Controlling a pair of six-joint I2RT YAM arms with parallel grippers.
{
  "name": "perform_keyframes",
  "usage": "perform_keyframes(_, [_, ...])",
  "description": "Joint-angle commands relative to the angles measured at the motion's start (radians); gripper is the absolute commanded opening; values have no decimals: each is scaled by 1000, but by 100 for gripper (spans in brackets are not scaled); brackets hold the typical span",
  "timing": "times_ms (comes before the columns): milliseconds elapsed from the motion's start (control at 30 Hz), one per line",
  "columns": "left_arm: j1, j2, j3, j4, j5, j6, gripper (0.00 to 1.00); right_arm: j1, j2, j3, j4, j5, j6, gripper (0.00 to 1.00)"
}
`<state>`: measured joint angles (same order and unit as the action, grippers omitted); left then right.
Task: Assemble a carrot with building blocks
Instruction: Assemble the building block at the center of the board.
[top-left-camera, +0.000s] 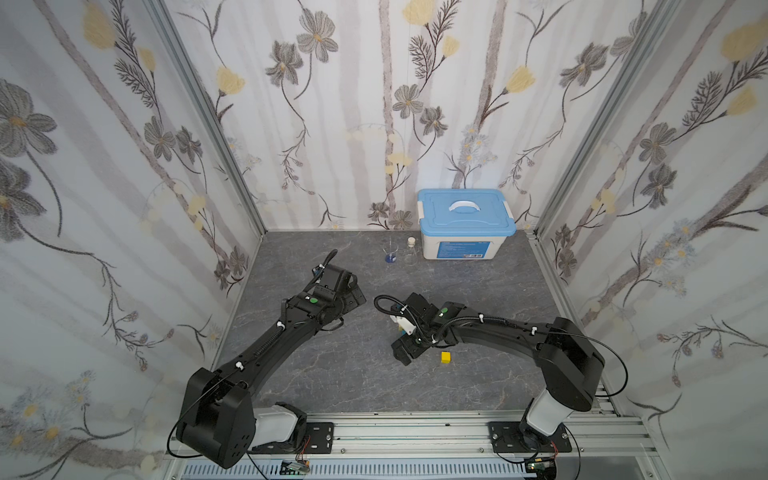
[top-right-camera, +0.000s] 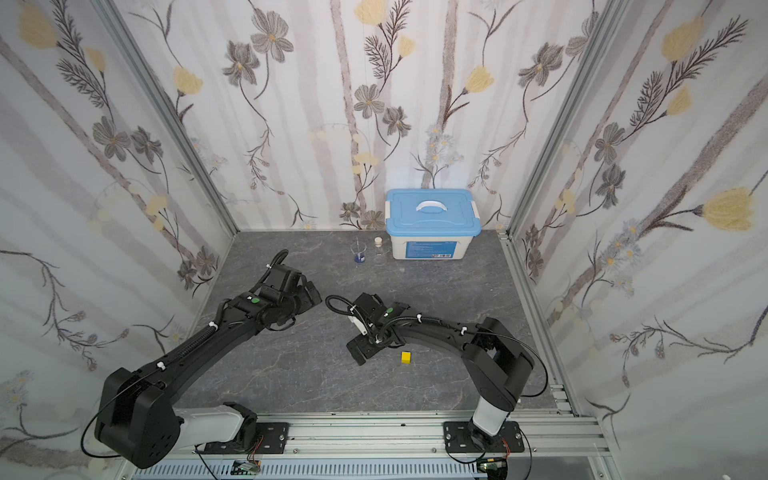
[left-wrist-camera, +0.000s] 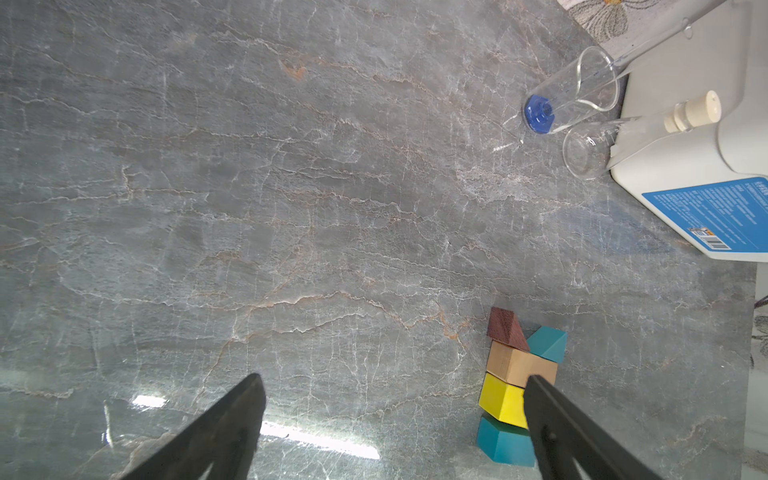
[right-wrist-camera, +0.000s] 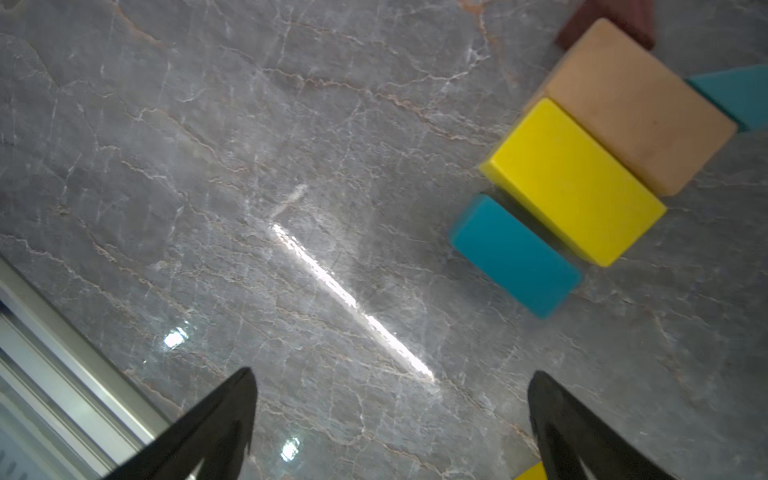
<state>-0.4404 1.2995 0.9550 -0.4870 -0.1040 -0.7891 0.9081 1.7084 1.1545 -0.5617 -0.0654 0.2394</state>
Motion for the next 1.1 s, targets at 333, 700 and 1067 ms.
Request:
perform_keyframes(333, [1,-35,-1,-27,-32,22,100,66,156,98,13,-10,26,100])
perform_keyframes(700, [3,-36,-9,-30,-34,24,100,65,187,103,14,17,34,100])
perform_keyframes(1067, [3,-34,-7,-26,-33,21,100,64,210,117,7,48,34,100])
